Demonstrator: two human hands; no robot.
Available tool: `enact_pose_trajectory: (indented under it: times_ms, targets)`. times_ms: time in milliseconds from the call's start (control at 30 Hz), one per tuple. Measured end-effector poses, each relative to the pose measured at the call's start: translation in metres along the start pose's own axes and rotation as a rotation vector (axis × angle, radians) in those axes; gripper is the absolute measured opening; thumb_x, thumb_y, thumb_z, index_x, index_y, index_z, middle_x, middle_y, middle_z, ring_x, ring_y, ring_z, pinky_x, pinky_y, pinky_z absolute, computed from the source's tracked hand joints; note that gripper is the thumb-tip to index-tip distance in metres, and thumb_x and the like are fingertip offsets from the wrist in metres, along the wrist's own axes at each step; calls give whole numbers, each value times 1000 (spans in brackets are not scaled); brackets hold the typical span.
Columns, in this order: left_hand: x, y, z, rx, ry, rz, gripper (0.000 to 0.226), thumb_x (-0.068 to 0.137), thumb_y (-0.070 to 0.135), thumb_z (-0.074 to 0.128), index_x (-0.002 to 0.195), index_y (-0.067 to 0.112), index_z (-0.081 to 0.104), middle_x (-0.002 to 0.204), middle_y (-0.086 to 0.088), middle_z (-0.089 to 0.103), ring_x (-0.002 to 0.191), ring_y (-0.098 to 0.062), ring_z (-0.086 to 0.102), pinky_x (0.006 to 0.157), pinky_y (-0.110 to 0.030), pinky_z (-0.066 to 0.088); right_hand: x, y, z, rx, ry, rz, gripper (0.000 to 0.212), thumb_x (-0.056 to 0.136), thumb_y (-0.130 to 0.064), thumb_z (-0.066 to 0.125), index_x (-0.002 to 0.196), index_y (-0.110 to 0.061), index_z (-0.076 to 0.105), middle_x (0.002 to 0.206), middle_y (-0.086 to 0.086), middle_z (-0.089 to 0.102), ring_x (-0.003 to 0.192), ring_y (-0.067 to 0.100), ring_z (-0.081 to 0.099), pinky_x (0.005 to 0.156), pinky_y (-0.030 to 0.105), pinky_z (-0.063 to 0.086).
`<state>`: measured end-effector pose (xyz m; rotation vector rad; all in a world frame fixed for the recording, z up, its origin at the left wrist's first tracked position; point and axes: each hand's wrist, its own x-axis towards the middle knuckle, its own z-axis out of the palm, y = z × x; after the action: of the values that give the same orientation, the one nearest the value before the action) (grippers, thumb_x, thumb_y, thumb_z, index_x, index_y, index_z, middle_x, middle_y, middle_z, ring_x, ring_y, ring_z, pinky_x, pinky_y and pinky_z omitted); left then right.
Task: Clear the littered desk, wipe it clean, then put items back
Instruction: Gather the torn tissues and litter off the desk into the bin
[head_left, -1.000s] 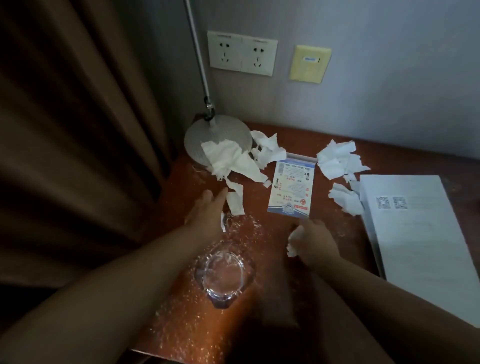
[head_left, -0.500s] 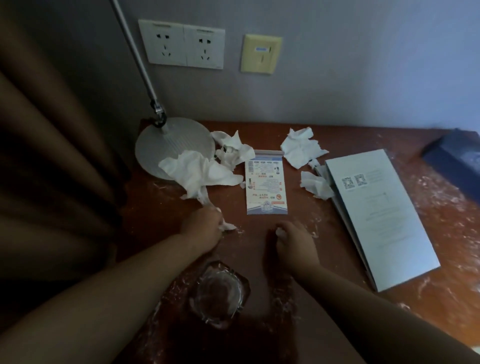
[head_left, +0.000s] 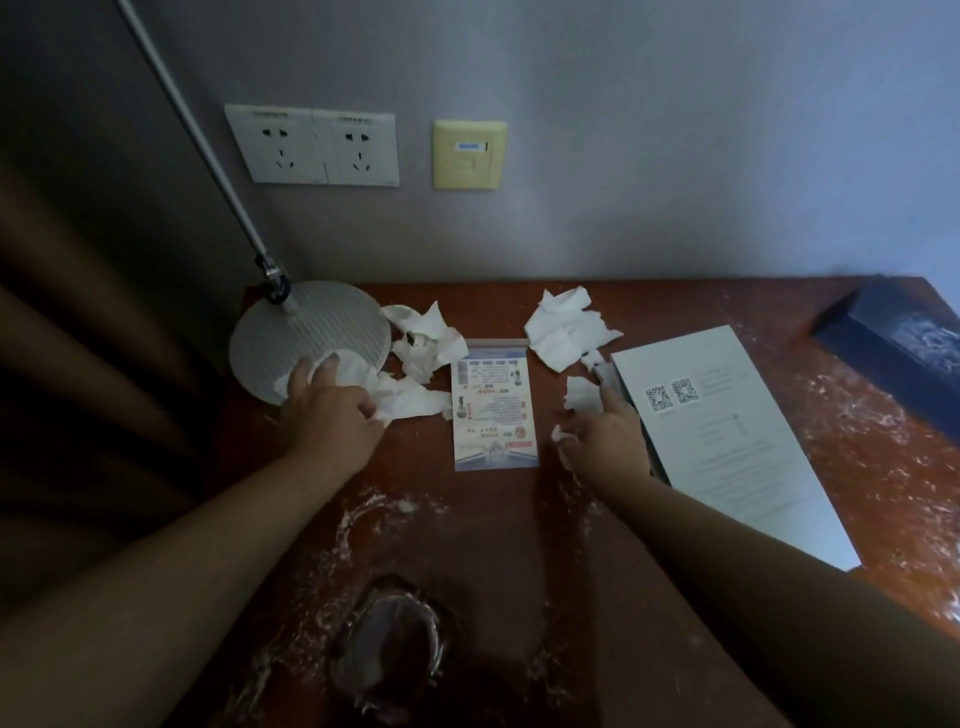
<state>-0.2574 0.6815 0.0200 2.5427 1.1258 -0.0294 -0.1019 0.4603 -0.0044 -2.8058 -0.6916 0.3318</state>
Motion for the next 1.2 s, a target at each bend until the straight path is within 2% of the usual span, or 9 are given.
enact_pose_trajectory:
  times_ms: [100, 167, 267, 433, 567, 733, 900, 1000, 1200]
  targets:
    - [12, -1, 12, 26, -68, -15, 18, 84, 25, 67, 99, 15, 70, 150, -4, 32, 138, -26, 21, 109, -41, 27, 28, 2, -2, 20, -116, 21, 23, 90, -30, 57, 109, -27, 70, 159, 5, 8, 143, 26, 15, 112, 37, 27]
    - [14, -2, 20, 71, -52, -8, 19, 85, 20, 65, 101, 12, 70, 133, -6, 50, 123, -25, 42, 96, -38, 41, 40, 2, 6, -5, -192, 37, 26, 92, -30, 52, 112, -26, 68, 154, 11, 22, 139, 26, 26, 108, 34, 33]
    - [14, -7, 30, 151, -44, 2, 21, 87, 19, 61, 105, 14, 70, 113, -3, 58, 111, -21, 47, 85, -32, 46, 43, 3, 21, -63, -191, 44, 27, 91, -21, 49, 113, -23, 65, 131, 8, 49, 117, 23, 47, 93, 33, 43]
    - [11, -14, 38, 116, -29, 15, 12, 84, 16, 61, 90, 11, 71, 96, -3, 64, 98, -20, 54, 79, -31, 47, 35, -1, 28, 82, -125, 125, 28, 96, -25, 45, 115, -14, 62, 119, 9, 52, 95, 24, 58, 79, 32, 52]
    - [-2, -10, 40, -45, -64, -52, 8, 84, 17, 62, 89, 14, 56, 87, -2, 61, 88, -21, 60, 70, -29, 46, 29, -18, 12, 311, -114, 171, 27, 94, -20, 50, 121, -14, 49, 104, 4, 58, 80, 17, 58, 56, 27, 50]
    - [-8, -16, 43, -207, -183, -143, 57, 81, 16, 69, 131, 17, 42, 121, -8, 59, 111, -26, 56, 89, -34, 47, 18, -69, 1, 304, -150, -99, 45, 89, -13, 58, 132, -14, 43, 132, 2, 46, 115, 19, 51, 85, 23, 43]
    - [-15, -31, 43, -334, -208, -167, 31, 81, 13, 66, 111, 10, 62, 105, -8, 66, 101, -24, 60, 82, -27, 46, -1, -114, 33, 95, -393, -379, 43, 89, -11, 53, 131, -8, 51, 139, 7, 39, 121, 22, 46, 100, 27, 38]
    - [-19, -34, 42, -385, -190, -185, 26, 83, 11, 65, 108, 8, 63, 104, -8, 66, 100, -22, 59, 77, -22, 41, -9, -122, 47, 59, -395, -344, 36, 90, -9, 51, 126, -9, 54, 133, 10, 44, 118, 22, 48, 100, 29, 40]
    - [-28, -36, 46, -354, -205, -203, 42, 84, 15, 64, 125, 13, 56, 119, -8, 62, 112, -21, 55, 91, -24, 41, -18, -122, 49, 96, -346, -279, 26, 93, -12, 47, 117, -7, 55, 115, 11, 56, 104, 24, 55, 84, 26, 42]
